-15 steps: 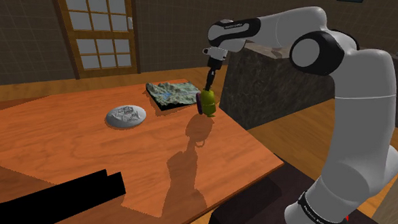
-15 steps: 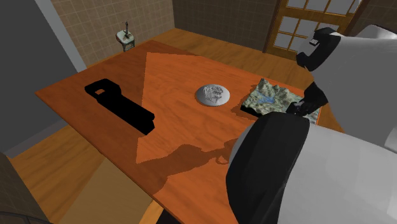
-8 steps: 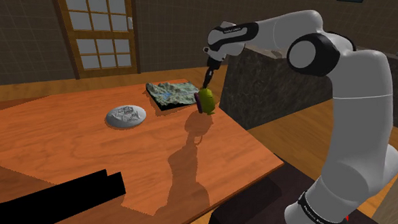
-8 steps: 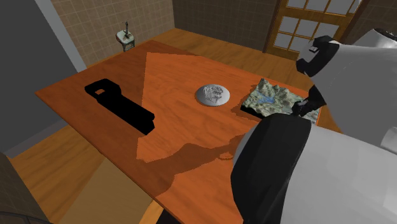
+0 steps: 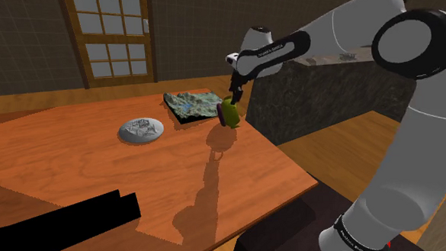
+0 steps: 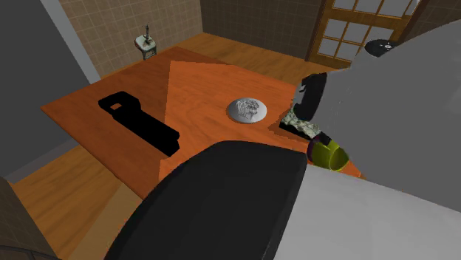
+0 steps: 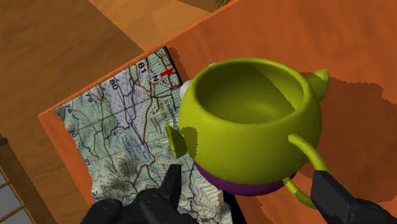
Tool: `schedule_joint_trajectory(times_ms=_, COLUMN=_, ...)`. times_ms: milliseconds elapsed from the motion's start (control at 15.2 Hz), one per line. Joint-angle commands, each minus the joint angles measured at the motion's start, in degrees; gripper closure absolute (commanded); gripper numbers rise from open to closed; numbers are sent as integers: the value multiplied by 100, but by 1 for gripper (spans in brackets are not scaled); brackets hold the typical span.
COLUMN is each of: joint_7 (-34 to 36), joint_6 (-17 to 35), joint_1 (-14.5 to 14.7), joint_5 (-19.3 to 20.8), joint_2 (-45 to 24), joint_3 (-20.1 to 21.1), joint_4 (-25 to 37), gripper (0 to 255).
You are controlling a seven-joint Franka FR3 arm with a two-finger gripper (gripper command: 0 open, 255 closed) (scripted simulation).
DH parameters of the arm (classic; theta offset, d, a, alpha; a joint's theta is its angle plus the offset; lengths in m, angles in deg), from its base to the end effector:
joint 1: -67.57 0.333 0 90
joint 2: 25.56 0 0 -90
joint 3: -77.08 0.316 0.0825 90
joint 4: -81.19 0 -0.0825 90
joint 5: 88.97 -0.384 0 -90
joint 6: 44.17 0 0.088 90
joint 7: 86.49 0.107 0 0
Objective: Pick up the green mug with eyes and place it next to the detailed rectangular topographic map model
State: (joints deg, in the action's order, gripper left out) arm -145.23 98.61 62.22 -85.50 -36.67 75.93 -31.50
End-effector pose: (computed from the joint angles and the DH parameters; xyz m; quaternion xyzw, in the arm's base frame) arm 0.6209 -0.0699 0.4096 0.8758 0.4531 0.1259 0.1090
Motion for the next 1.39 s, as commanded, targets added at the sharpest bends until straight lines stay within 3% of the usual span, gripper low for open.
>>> schedule_joint_trajectory(times_ms=0, joint_7=581, joint_6=1091, joint_1=305, joint_5=1288, joint_2=602, joint_3=-147, joint_4=-1091, gripper=0)
schedule_joint_trajectory(times_ms=66, joint_7=1164, joint_6=1527, joint_1=421, joint_5=2220, joint_2=844, joint_3=-246, joint_4=-1545, gripper=0)
schedule_joint_trajectory(times_ms=132, joint_7=1977, joint_6=1887, joint_1=481, joint_5=3415, joint_2=1050, joint_3=-334, joint_4=-1924, gripper=0)
schedule_joint_trajectory(times_ms=264, joint_7=4239, joint_6=2259, joint_1=416, joint_5=6469, joint_2=1362, joint_3=-360, joint_4=-2400, gripper=0)
schedule_joint_trajectory(times_ms=330, joint_7=5005, joint_6=2265, joint_1=352, joint_5=7452, joint_2=1439, joint_3=-294, joint_4=-2491, gripper=0)
schedule_joint_trajectory(times_ms=858, joint_7=5678, joint_6=2446, joint_1=255, joint_5=8181, joint_2=700, joint_3=-361, joint_4=-1938, gripper=0)
schedule_joint_trajectory(times_ms=1320, joint_7=5676, joint_6=2446, joint_1=256, joint_5=8180, joint_2=702, joint_3=-362, joint_4=-1940, gripper=0)
